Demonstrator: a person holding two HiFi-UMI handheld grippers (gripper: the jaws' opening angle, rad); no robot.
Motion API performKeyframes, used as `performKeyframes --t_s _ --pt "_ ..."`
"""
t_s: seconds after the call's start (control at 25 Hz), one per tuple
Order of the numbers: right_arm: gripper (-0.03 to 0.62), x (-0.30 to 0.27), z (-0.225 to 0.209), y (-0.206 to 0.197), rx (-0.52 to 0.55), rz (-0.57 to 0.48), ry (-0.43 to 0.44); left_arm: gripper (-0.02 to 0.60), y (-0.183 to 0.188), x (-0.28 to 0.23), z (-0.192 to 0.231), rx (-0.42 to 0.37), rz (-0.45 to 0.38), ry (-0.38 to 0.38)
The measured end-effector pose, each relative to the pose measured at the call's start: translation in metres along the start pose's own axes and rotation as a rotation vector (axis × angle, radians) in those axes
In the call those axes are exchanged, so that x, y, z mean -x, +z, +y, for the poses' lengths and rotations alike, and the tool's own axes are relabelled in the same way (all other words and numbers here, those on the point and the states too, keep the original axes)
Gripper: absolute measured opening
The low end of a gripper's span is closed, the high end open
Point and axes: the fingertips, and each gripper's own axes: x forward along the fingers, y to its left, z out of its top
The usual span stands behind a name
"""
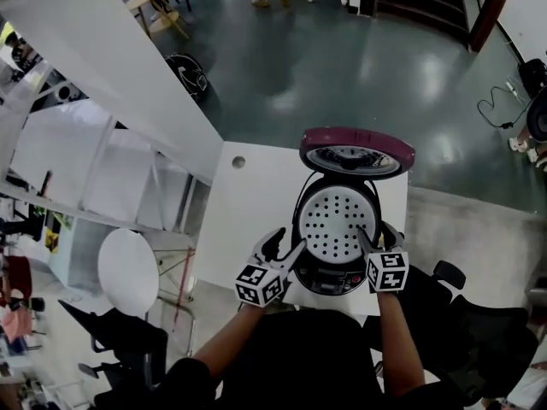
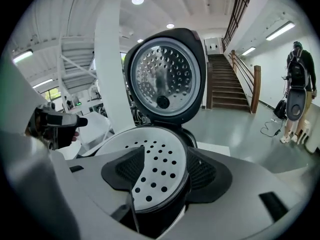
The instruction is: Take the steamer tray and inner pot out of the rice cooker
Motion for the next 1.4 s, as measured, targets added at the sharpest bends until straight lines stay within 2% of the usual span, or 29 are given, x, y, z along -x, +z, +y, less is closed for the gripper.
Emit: performKeyframes --t_s 0.2,0.44,0.72,0.84,1.0,1.24,1.4 --pt "0.236 -0.010 -0.007 -0.006 0.047 0.042 -0.069 0.242 0.005 -0.005 0.003 0.017 0.004 -0.045" --pt "0.236 -0.023 -0.013 -0.022 0.044 0.161 -0.082 0.242 0.001 -0.014 0.000 0.026 0.024 -0.084" --pt "0.236 -0.035 -0.021 -0.023 0.113 0.260 -0.143 0.242 0.003 -0.026 -0.001 0.020 0.032 -0.120" --pt "0.236 -0.041 -0.023 -0.031 0.174 0.338 -0.173 0.242 0.005 -0.030 0.000 0.048 0.029 -0.129" --pt "0.236 -0.047 -0.029 -0.033 0.325 0.395 -0.229 0.242 0.008 -0.035 0.001 0.076 0.027 -0.140" --pt "0.236 -0.052 -0.036 -0.051 0.362 0.476 -0.249 0.242 0.005 -0.040 0.004 0.071 0.044 -0.149" --pt "0.216 -0.051 -0.038 -0.052 0.416 0.483 -0.272 0.242 0.004 -0.040 0.007 0.073 0.056 -0.156"
